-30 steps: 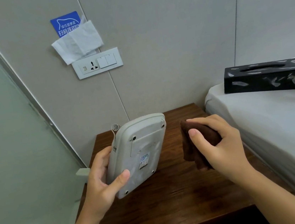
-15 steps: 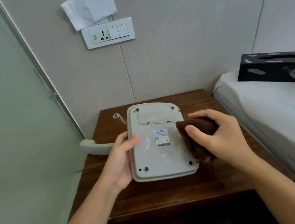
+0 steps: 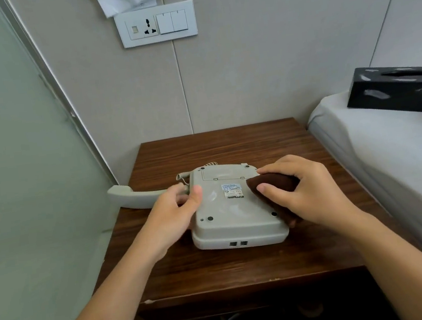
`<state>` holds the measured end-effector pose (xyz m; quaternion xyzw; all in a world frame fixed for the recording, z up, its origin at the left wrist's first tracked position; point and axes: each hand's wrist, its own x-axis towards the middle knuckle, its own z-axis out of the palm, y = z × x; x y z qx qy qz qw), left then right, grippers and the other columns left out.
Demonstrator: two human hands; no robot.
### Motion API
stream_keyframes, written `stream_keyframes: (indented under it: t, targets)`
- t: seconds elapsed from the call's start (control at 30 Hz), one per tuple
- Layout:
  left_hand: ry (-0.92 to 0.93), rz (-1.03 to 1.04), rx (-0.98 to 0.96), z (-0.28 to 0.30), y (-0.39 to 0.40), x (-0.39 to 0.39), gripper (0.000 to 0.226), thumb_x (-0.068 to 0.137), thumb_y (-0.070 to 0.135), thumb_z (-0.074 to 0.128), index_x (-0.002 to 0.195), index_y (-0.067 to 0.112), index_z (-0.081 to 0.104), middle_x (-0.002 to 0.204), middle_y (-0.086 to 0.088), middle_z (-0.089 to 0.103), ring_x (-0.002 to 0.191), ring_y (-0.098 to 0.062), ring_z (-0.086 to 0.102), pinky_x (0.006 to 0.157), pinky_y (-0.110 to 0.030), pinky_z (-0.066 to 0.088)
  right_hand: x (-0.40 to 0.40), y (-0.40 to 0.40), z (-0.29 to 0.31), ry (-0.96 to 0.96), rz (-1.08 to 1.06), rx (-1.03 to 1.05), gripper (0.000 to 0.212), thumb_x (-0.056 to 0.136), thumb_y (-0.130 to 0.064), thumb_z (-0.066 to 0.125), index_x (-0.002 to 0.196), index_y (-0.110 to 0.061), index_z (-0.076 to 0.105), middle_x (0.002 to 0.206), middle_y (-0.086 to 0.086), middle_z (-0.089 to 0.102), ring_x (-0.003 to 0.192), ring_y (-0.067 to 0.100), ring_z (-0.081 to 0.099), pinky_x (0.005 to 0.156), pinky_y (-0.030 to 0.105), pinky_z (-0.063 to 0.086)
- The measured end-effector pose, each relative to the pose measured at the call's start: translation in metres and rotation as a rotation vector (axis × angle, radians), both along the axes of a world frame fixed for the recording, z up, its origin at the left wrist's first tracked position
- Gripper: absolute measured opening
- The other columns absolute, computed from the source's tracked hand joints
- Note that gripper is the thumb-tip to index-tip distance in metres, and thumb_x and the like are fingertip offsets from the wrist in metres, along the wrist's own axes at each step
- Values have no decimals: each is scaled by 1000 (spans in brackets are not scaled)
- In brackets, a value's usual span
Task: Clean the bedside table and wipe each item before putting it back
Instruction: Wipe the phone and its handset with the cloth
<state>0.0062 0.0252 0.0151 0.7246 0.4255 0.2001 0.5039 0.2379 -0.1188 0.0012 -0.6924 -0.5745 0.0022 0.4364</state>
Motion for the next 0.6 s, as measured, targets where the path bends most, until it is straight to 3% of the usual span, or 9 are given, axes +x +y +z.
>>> stream_keyframes:
  t: [0.07, 0.1, 0.23, 0.3, 0.4, 0.53, 0.6]
  targets:
    - [67, -50, 100, 2, -6, -3, 106, 72, 84, 58, 159, 30, 29, 142, 20, 49, 123, -4, 54, 104, -33, 48, 0, 0, -2, 12, 11, -47, 29, 86, -40, 79, 114, -32, 78, 107, -19, 67, 103, 1, 64, 91, 19, 49]
    - [98, -91, 152, 3, -12, -3, 114, 65, 88, 59, 159, 34, 24, 143, 24, 40, 127, -3, 49, 104, -31, 46, -1, -1, -3, 9, 23, -85, 30, 87, -43, 75, 116, -34, 77, 108, -19, 65, 104, 1, 62, 91, 19, 48]
    - [265, -118, 356, -2, -30, 5, 126, 57, 95, 64, 158, 43, 12, 162, 21, 17, 148, -10, 28, 115, -41, 38, -4, -6, -1, -18, 121, -210, 32, 97, -46, 56, 127, -41, 68, 115, -18, 59, 114, -1, 55, 94, 11, 40]
    - [329, -112, 334, -3, -35, 11, 126, 60, 90, 70, 159, 41, 9, 165, 18, 16, 149, -12, 28, 107, -33, 38, -5, -7, -2, -71, 130, -255, 34, 99, -48, 53, 131, -43, 64, 117, -17, 56, 115, 4, 54, 97, 18, 43]
    - [391, -141, 324, -2, -35, 19, 126, 57, 87, 74, 157, 41, 15, 160, 18, 25, 142, -12, 37, 98, -29, 37, -11, -10, 1, -171, 162, -307, 35, 96, -47, 59, 130, -43, 64, 114, -14, 54, 109, 10, 55, 93, 25, 47]
    - [454, -221, 284, -8, -26, 20, 145, 35, 102, 65, 158, 44, 15, 160, 20, 23, 146, -11, 32, 112, -44, 43, -14, -14, 13, -203, 233, -358, 34, 89, -40, 72, 122, -42, 67, 107, -20, 54, 102, 0, 56, 86, 10, 42]
    - [461, -248, 265, -9, -24, 18, 154, 31, 104, 64, 161, 43, 8, 164, 24, 12, 151, -11, 24, 117, -45, 39, -8, -7, 18, -228, 229, -394, 34, 86, -38, 74, 118, -41, 67, 105, -20, 57, 98, 0, 58, 85, 11, 44]
